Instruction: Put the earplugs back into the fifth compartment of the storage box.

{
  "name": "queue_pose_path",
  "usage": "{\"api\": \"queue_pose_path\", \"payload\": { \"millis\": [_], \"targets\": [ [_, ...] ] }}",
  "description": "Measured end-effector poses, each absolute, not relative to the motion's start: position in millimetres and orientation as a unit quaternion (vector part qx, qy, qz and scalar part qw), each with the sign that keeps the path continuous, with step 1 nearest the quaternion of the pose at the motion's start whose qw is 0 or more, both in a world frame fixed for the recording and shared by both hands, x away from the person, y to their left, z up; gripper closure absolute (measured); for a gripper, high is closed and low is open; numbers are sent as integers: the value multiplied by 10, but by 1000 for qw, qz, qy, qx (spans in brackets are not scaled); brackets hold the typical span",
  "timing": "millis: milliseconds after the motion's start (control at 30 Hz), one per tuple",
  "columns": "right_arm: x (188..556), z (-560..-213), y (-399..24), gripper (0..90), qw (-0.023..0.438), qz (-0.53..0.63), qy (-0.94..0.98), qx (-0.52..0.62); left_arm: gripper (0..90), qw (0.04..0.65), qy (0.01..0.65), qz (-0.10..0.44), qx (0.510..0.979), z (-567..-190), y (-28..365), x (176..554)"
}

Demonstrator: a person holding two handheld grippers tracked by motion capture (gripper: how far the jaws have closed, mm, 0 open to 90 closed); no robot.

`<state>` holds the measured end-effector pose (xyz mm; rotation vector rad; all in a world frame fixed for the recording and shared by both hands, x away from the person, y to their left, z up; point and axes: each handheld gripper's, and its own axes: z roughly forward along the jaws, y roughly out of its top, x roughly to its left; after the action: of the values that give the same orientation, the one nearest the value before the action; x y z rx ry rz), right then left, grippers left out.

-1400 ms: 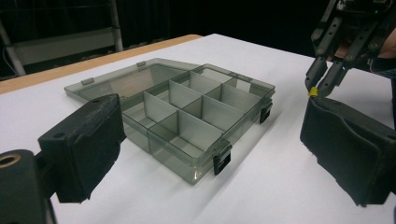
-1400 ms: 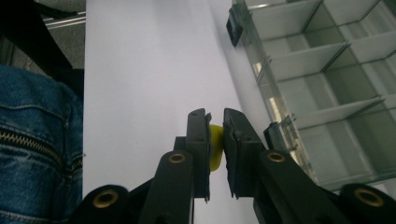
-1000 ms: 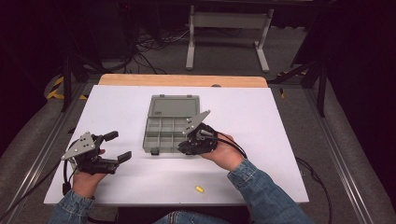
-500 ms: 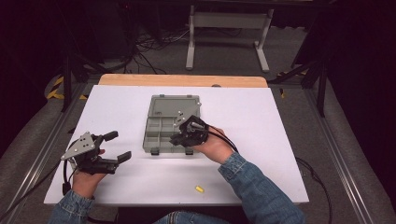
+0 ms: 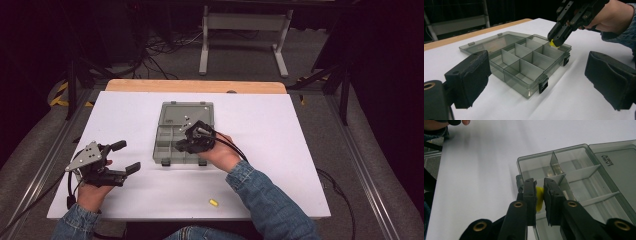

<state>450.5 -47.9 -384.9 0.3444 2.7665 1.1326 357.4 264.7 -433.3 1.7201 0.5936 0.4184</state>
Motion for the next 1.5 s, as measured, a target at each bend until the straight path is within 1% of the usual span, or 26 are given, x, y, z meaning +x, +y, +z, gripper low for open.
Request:
{"api": "queue_pose_path", "payload": {
  "millis": [367, 867, 1500],
  "targets": [
    [4605, -3870, -328, 810, 68, 382, 915, 114, 70, 597, 261, 178, 738, -4342, 2669, 3555],
    [4704, -4037, -117, 805, 61, 381, 915, 116, 70, 598, 256, 180, 738, -4338, 2674, 3576],
    [4719, -4183, 36, 803, 53, 372, 920, 115, 70, 599, 257, 174, 738, -4344, 2660, 3588]
  ]
}}
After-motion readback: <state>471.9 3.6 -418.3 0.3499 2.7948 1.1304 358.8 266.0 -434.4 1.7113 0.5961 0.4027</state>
